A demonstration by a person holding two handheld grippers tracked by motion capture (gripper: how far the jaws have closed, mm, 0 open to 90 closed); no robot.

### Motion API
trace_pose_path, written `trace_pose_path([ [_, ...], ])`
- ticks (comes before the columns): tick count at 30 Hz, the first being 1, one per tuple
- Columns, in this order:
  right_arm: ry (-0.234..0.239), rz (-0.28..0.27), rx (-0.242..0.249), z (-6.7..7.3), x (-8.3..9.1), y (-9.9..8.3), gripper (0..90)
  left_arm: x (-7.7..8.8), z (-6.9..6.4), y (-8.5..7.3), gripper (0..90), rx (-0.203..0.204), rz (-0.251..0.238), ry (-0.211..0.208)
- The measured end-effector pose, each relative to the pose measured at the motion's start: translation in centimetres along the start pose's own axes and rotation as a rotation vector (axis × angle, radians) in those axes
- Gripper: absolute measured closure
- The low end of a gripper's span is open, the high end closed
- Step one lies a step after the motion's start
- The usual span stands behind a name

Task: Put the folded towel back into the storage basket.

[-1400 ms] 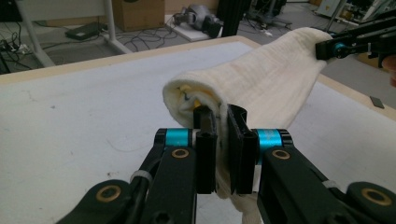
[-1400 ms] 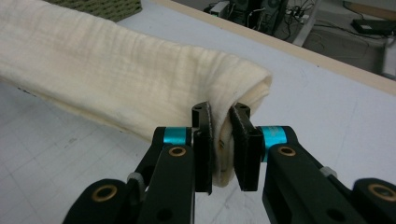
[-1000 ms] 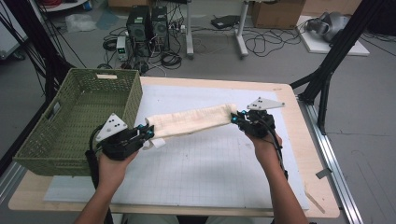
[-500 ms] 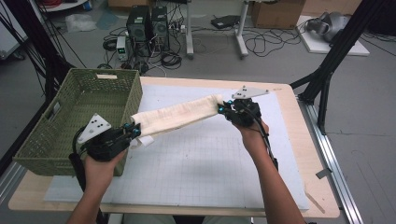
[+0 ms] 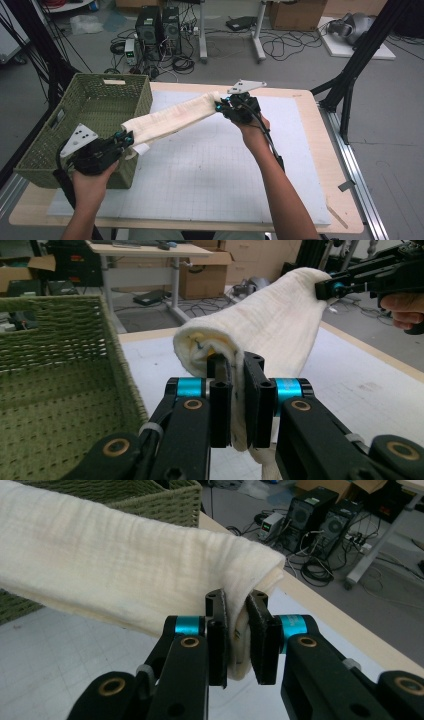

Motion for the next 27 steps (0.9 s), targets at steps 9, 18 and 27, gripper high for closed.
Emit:
trace_pose_path([
  [9, 0.034, -0.009, 0.033, 1.1, -2.6, 2.3, 80.5, 1.5, 1.4, -0.1, 82.7, 0.017, -0.011, 0.049],
  [18, 0.065, -0.012, 0.048, 2.0, -5.2, 3.7, 80.5, 2.8, 2.5, -0.3, 82.7, 0.027, -0.011, 0.091],
  [27, 0.098, -0.024, 0.069, 3.5, -7.6, 5.5, 80.5, 4.5, 3.7, -0.6, 82.7, 0.040, -0.019, 0.148],
])
Point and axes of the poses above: each handheld gripper's, and its own axes: x roughly backward along the jaws, y roughly out of its top, z roughly to its left, the point moved 2 cm from there along -x, roughly forward along the jaws, and after that the axes turned 2 degrees about -x, right-handed, at the moved point
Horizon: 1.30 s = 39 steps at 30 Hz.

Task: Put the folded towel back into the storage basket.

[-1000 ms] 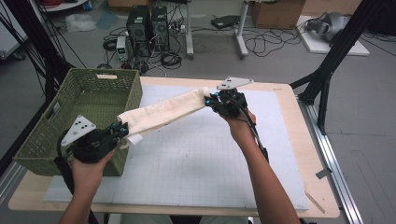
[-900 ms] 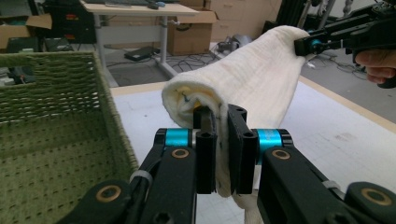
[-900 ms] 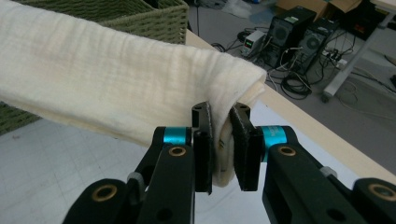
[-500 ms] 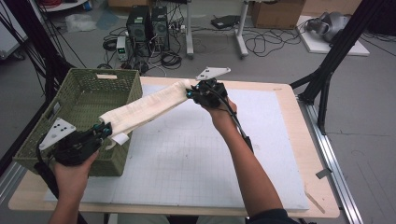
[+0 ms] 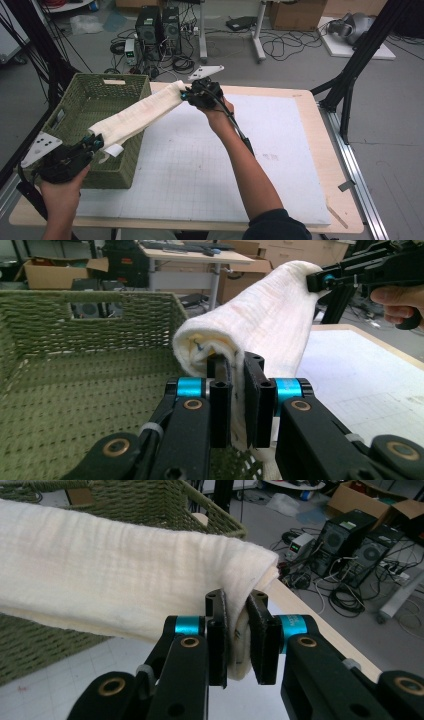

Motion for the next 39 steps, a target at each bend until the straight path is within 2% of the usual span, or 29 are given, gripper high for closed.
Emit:
trace_pose_path([
  [16, 0.042, -0.014, 0.047, 2.1, -4.0, 3.6, 80.5, 2.3, 2.7, 0.0, 82.7, 0.021, -0.020, 0.079],
  [25, 0.067, -0.013, 0.069, 3.4, -6.3, 5.3, 80.5, 3.5, 4.2, -0.2, 82.7, 0.052, -0.033, 0.123],
  [39, 0.103, -0.017, 0.089, 5.4, -9.3, 7.1, 80.4, 5.3, 6.0, -0.5, 82.8, 0.081, -0.046, 0.175],
])
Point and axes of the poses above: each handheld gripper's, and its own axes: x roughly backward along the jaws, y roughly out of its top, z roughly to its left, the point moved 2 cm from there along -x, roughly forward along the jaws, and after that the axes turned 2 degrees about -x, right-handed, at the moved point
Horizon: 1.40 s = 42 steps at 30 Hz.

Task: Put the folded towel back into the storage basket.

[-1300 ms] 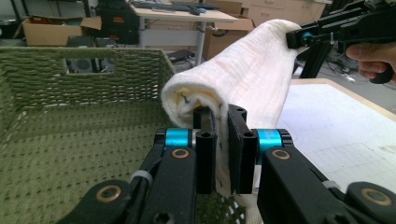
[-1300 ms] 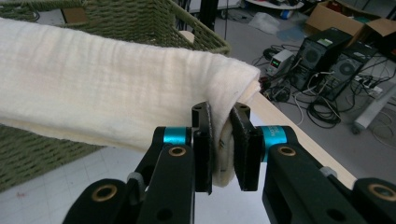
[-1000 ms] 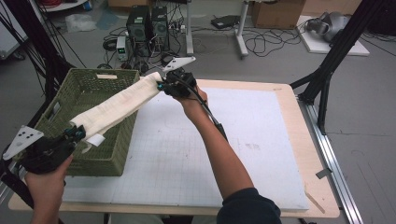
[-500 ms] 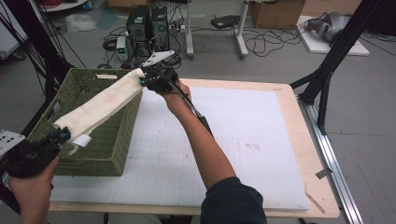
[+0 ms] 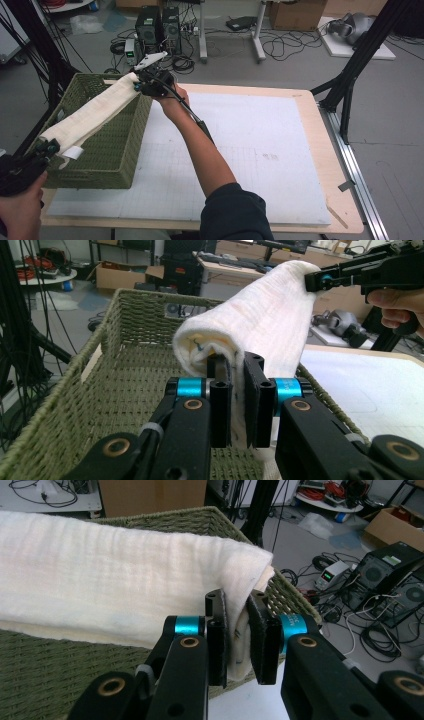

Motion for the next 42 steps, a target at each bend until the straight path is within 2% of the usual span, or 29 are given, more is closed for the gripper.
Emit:
trace_pose_path([
  [9, 0.008, 0.005, -0.005, 0.5, -1.7, 0.4, 80.4, 0.2, 0.8, -0.2, 82.8, 0.008, -0.003, 0.027],
  [22, -0.006, 0.018, -0.016, 0.5, -4.2, 1.1, 80.2, -0.7, 2.3, 0.0, 82.8, 0.007, -0.005, 0.055],
  [42, -0.012, 0.033, -0.020, 0.7, -6.1, 0.7, 79.9, -1.1, 3.2, -0.7, 82.5, 0.034, 0.005, 0.065],
])
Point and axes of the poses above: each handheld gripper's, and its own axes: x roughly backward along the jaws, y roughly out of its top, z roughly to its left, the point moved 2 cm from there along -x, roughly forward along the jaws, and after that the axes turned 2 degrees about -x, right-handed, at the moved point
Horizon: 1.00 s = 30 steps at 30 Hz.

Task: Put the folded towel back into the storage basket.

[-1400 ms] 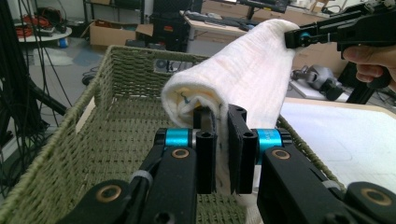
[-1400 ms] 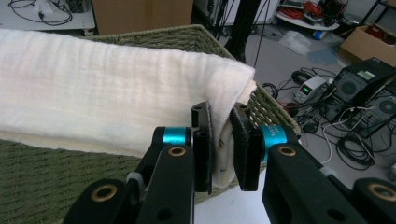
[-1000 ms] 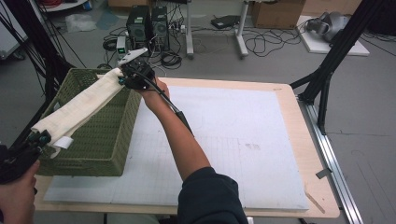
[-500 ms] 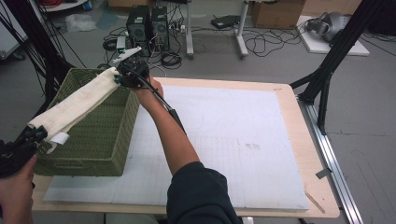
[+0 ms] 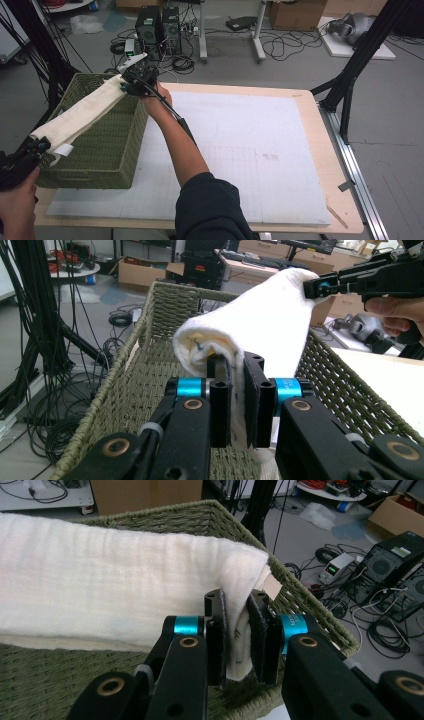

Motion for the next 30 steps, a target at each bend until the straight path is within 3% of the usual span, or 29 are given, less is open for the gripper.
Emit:
trace_pose_path([
  [3, -0.009, -0.011, 0.004, 0.1, -0.3, 0.0, 75.0, -0.1, 0.2, -0.1, 79.4, 0.006, -0.006, 0.019],
  [5, -0.043, -0.009, 0.000, 0.1, -0.7, -0.1, 59.8, -0.1, 0.5, -0.1, 59.5, 0.027, -0.022, 0.033],
  [6, -0.046, -0.007, -0.005, -0.1, -0.8, -0.2, 59.1, -0.1, 0.7, -0.1, 50.9, 0.041, -0.032, 0.035],
  [8, -0.056, -0.009, -0.017, -0.2, -0.8, -0.2, 57.4, 0.1, 1.0, 0.0, 44.1, 0.047, -0.050, 0.031],
  [17, -0.043, -0.030, -0.025, -0.4, 0.2, -0.1, 55.2, 0.4, 0.5, 0.6, 41.3, 0.032, -0.070, 0.017],
  [20, -0.041, -0.045, -0.028, -0.5, 0.9, -0.1, 50.5, 0.3, 0.2, 0.7, 40.9, 0.028, -0.071, 0.001],
  [30, -0.038, -0.070, -0.060, -1.6, 3.6, -0.9, 37.6, -0.6, -1.3, 0.8, 36.0, 0.013, -0.049, -0.098],
])
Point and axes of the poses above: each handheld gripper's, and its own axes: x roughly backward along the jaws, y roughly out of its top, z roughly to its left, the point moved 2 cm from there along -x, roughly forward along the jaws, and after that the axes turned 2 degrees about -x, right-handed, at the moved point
